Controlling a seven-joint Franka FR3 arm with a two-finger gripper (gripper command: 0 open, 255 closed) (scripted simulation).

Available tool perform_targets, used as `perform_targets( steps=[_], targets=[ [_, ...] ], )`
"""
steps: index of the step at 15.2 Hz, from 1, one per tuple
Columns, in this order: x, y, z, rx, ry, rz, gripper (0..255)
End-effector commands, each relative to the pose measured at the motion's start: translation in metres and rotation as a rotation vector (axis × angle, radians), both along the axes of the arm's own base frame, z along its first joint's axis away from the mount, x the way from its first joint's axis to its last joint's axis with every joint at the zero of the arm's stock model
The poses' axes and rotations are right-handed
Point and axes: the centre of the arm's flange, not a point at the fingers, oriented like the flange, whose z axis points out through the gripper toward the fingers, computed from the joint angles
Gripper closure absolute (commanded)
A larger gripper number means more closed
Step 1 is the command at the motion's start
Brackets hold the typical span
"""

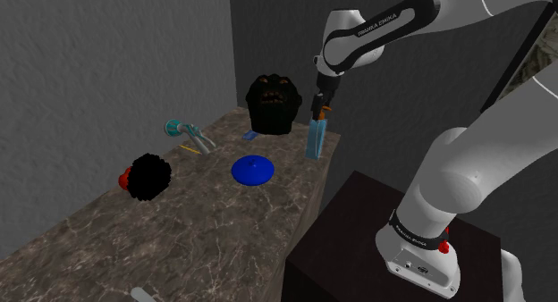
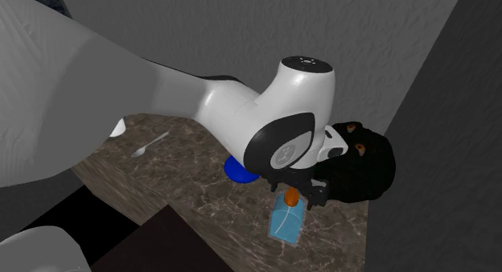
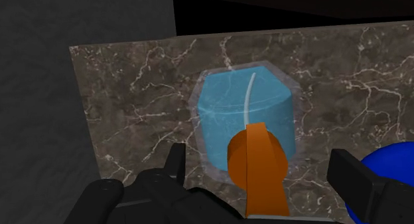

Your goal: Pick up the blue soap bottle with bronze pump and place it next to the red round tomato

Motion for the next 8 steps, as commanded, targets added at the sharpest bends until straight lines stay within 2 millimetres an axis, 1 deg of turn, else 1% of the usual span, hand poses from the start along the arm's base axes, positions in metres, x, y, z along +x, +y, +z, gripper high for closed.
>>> perform_targets(
  steps=[1,3,4,8],
  targets=[
    [0.0001,0.0000,-0.0001,0.000,0.000,0.000,0],
    [0.0000,0.0000,-0.0001,0.000,0.000,0.000,0],
    [0.0000,0.0000,-0.0001,0.000,0.000,0.000,255],
    [-0.0001,0.0000,-0.0001,0.000,0.000,0.000,255]
  ],
)
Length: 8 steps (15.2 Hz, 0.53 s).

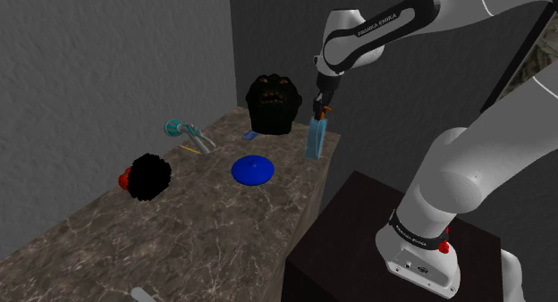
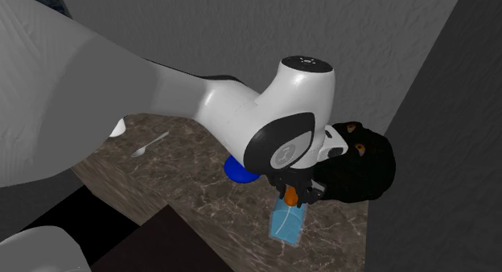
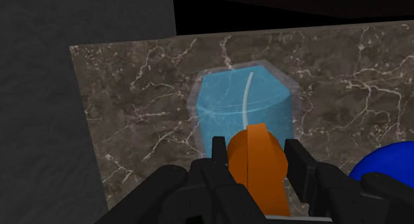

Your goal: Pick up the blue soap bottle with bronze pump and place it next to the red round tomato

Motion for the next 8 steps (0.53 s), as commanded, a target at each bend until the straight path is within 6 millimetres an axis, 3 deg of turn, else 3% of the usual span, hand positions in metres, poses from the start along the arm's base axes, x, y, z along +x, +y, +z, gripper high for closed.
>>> perform_targets(
  steps=[1,5,8],
  targets=[
    [0.000,0.000,-0.001,0.000,0.001,0.000,255],
    [0.000,0.000,0.000,0.000,0.001,0.000,255],
    [0.000,0.000,0.015,0.000,0.001,0.000,255]
  ],
)
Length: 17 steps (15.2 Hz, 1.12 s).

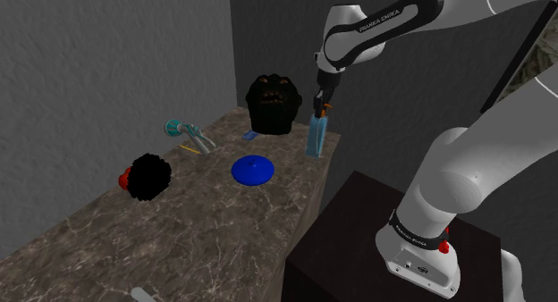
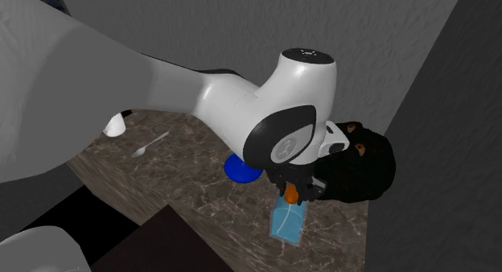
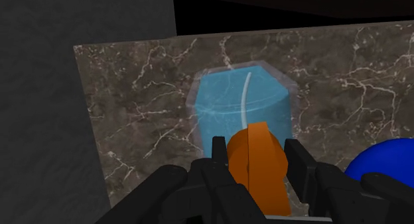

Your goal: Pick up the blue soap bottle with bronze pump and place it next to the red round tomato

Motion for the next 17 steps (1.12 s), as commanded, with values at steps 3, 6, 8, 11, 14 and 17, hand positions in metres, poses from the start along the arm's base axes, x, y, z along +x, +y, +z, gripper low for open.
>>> perform_targets(
  steps=[3,6,8,11,14,17],
  targets=[
    [0.000,-0.001,0.021,0.000,0.000,0.000,255],
    [0.000,-0.001,0.037,0.000,0.000,0.000,255],
    [0.000,-0.001,0.047,0.000,0.000,0.000,255],
    [0.000,-0.001,0.063,0.000,0.000,0.000,255],
    [0.000,-0.001,0.079,0.000,0.000,0.000,255],
    [0.000,-0.001,0.095,0.000,0.000,0.000,255]
  ],
)
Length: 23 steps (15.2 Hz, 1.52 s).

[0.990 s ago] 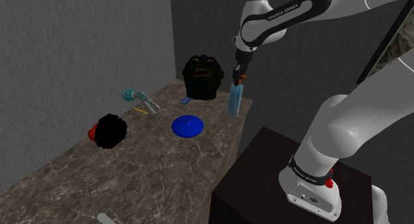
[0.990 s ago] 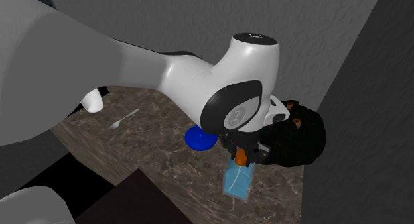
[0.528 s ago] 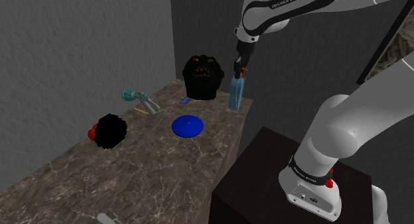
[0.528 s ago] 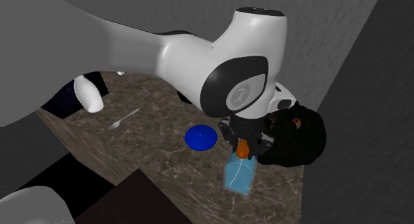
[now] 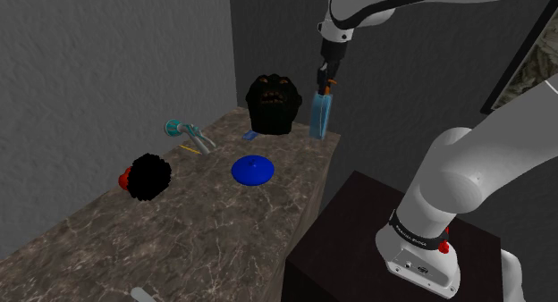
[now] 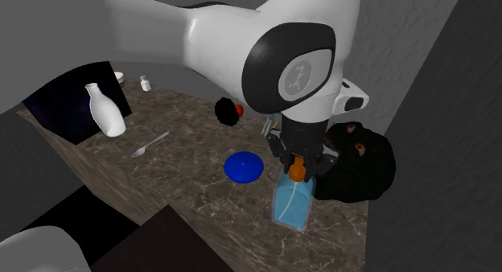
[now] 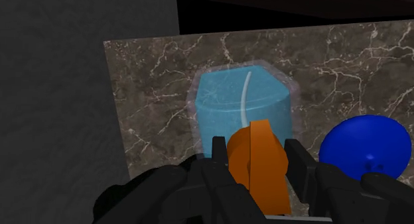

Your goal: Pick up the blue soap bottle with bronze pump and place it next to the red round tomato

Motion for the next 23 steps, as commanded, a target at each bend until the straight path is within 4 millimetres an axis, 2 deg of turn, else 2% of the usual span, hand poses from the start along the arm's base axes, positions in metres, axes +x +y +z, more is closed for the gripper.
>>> perform_targets(
  steps=[1,23],
  targets=[
    [-0.001,0.000,0.011,0.000,0.000,0.000,255],
    [-0.001,0.000,0.127,0.000,0.000,0.000,255]
  ],
)
